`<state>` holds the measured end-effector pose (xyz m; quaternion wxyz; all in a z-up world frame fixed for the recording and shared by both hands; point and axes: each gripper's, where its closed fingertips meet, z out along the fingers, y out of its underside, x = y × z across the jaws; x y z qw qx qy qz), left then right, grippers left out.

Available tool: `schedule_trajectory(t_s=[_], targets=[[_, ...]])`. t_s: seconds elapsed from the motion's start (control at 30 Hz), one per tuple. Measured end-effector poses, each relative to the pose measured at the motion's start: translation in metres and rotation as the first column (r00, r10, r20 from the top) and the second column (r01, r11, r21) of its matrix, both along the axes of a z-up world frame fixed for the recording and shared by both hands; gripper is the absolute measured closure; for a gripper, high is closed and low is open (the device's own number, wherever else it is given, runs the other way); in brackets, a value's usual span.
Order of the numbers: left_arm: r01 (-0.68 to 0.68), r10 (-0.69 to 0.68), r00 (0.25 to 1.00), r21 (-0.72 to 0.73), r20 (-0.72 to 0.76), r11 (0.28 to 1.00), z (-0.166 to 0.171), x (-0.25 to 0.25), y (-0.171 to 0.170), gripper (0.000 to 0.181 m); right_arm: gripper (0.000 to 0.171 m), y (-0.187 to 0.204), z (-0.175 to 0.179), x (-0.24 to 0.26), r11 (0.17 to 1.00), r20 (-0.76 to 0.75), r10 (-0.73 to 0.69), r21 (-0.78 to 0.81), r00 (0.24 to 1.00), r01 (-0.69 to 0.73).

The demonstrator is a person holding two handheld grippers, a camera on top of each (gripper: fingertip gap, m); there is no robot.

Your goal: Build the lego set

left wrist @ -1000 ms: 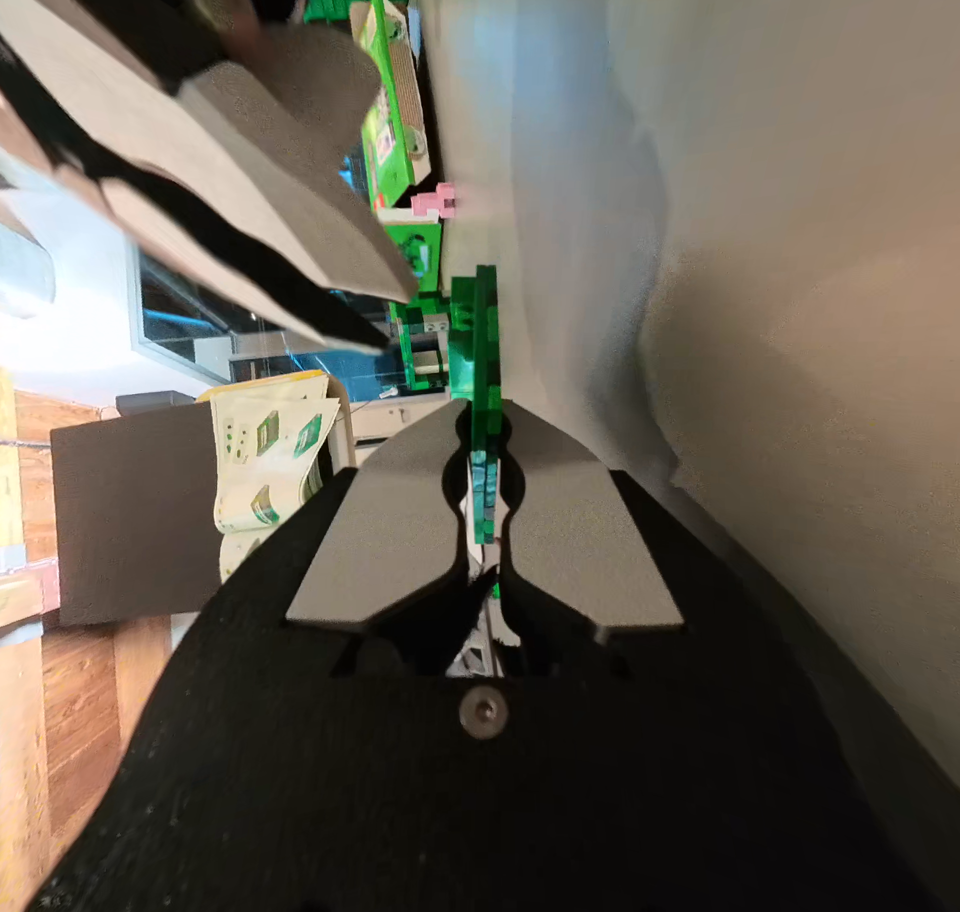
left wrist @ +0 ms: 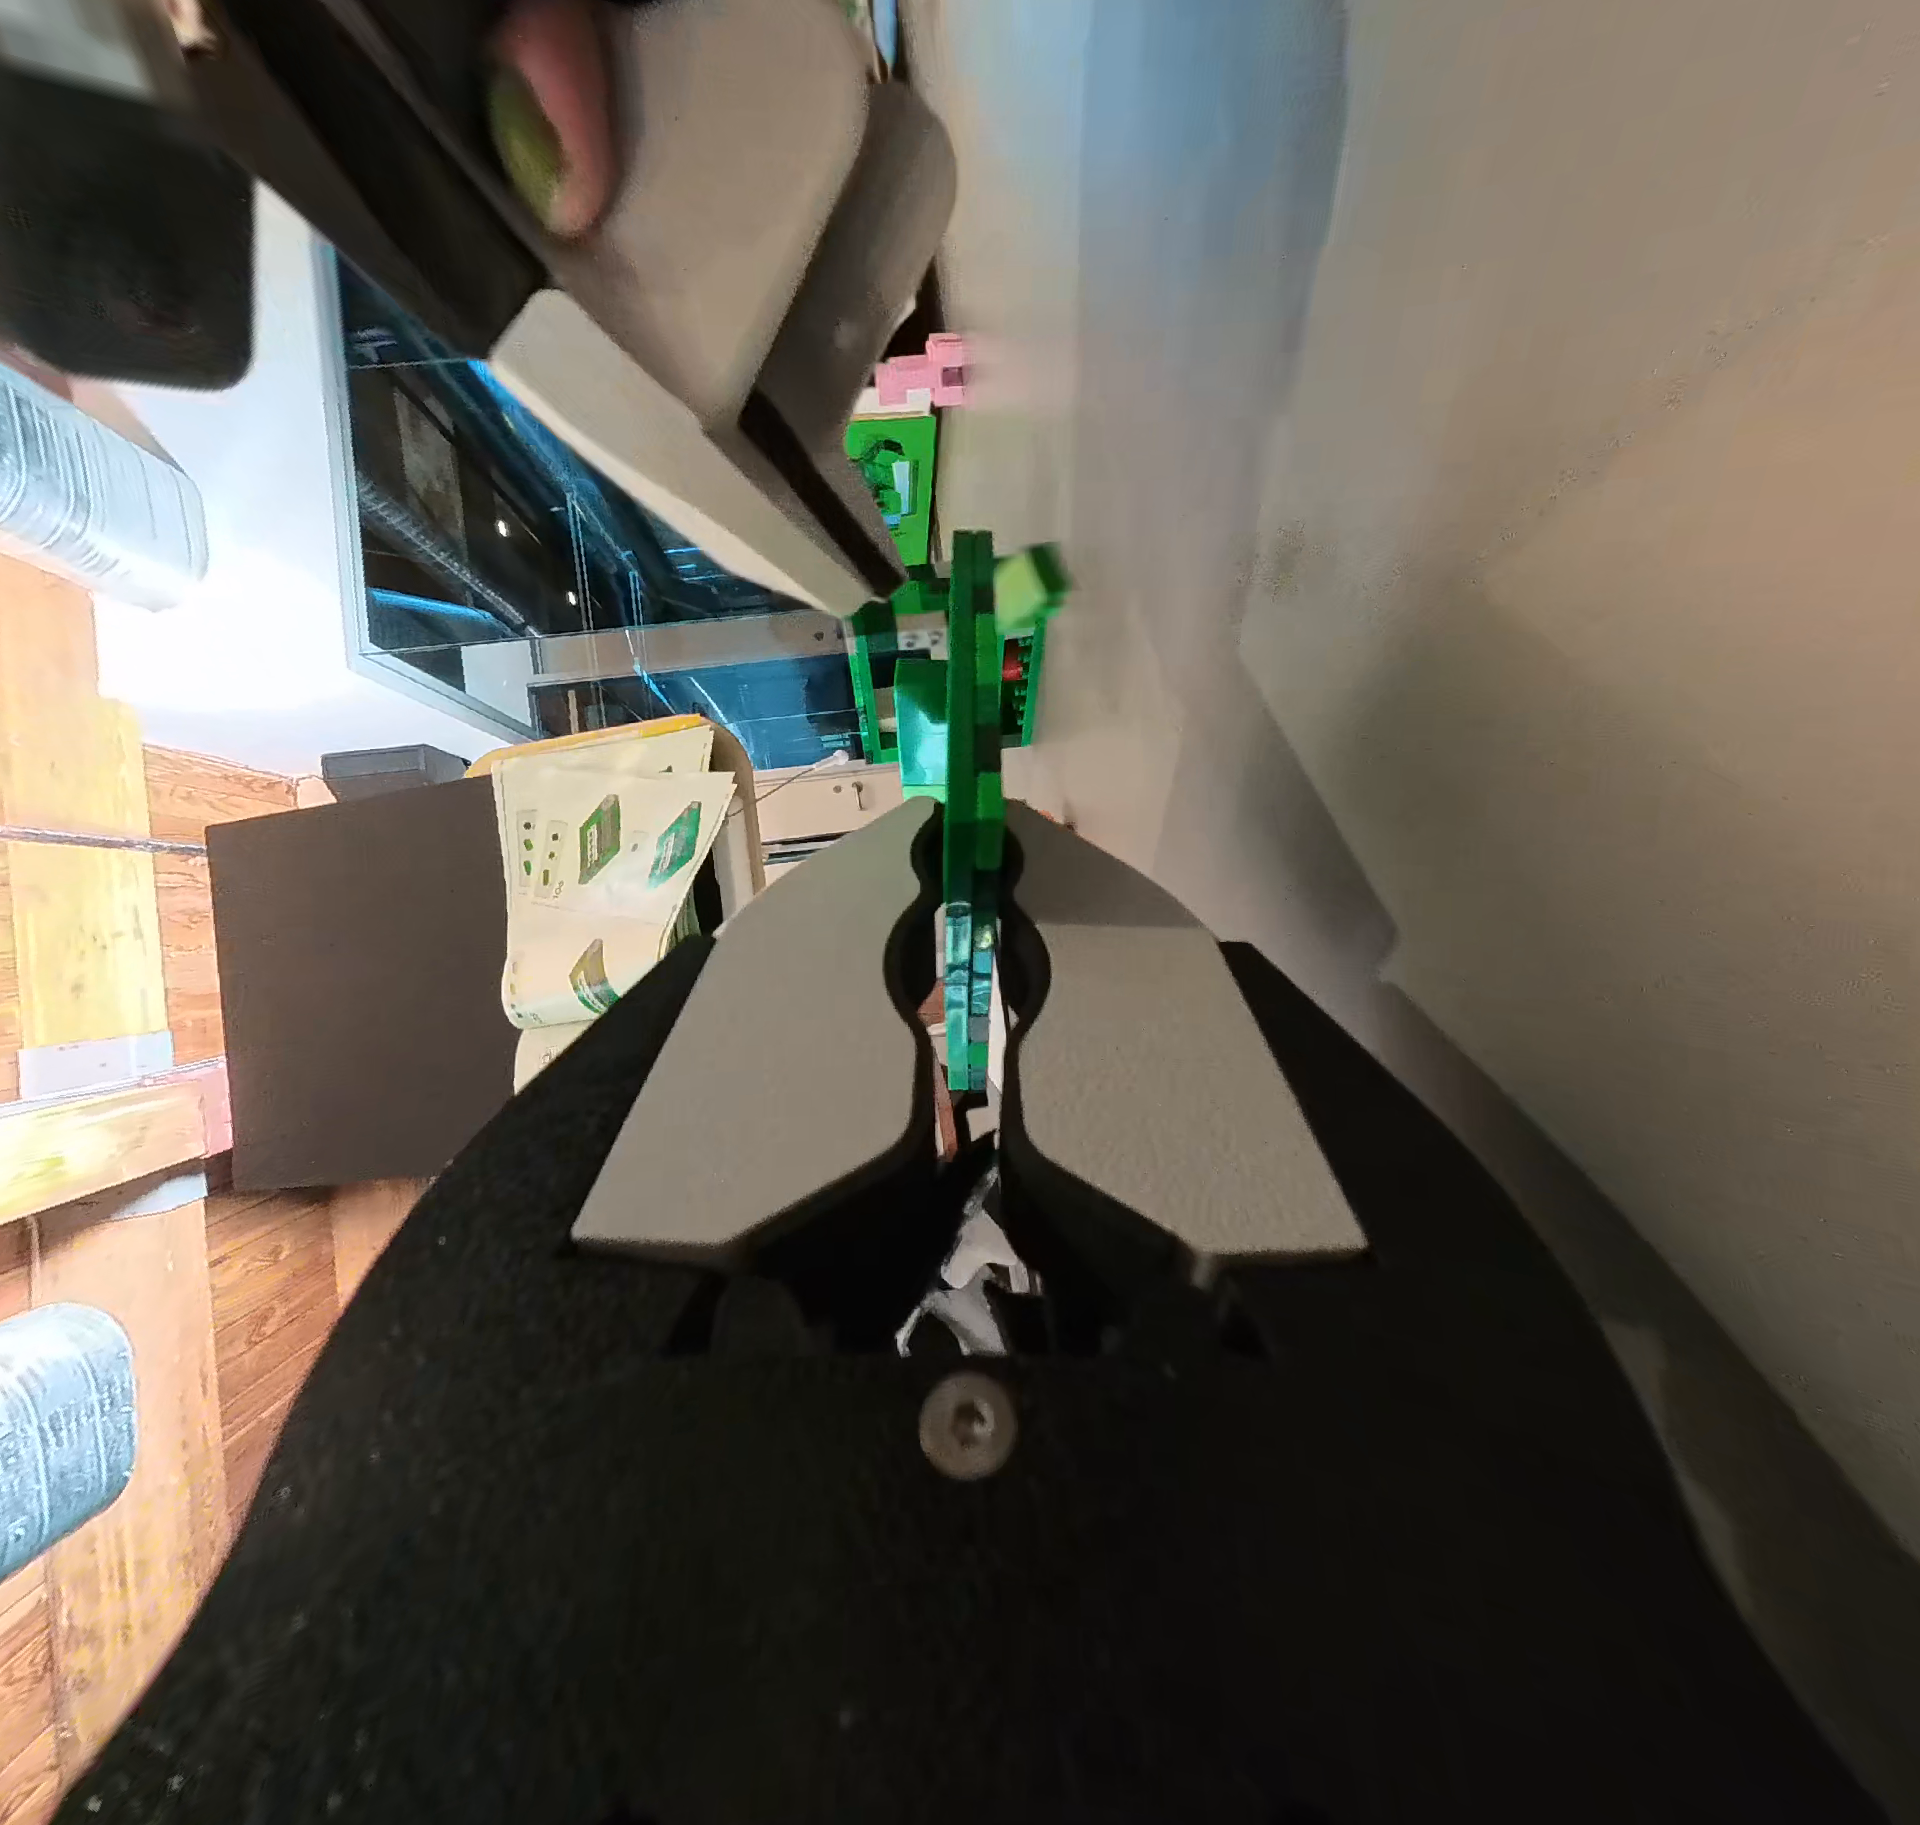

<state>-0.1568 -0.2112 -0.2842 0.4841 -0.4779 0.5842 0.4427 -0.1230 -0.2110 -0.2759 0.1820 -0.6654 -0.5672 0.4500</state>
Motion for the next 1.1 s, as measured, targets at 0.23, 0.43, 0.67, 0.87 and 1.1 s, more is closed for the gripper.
schedule_trajectory(t_s=[0.23,0.43,0.67,0.87,1.1], targets=[[-0.018,0.018,1.0,-0.022,0.009,1.0,-0.001,-0.007,0.001,0.176,0.159,0.004,0.004,0.007,0.97,0.0,0.113,0.216,0.994,-0.111],[0.043,-0.045,0.998,-0.08,-0.032,0.996,-0.012,0.0,-0.002,0.175,0.147,0.0,-0.035,0.047,0.821,0.146,0.407,0.375,0.902,-0.431],[0.122,-0.123,0.992,-0.119,-0.001,0.985,-0.016,0.014,-0.009,0.175,0.141,0.01,-0.052,0.056,0.738,0.149,0.462,0.482,0.874,-0.472],[0.159,-0.159,0.987,-0.128,0.01,0.979,-0.017,0.02,-0.012,0.175,0.152,0.008,-0.054,0.051,0.725,0.156,0.543,0.407,0.825,-0.555],[0.159,-0.155,0.986,-0.099,0.055,0.982,-0.009,0.029,-0.014,0.175,0.165,-0.003,-0.046,0.046,0.701,0.305,0.526,0.373,0.794,-0.608]])
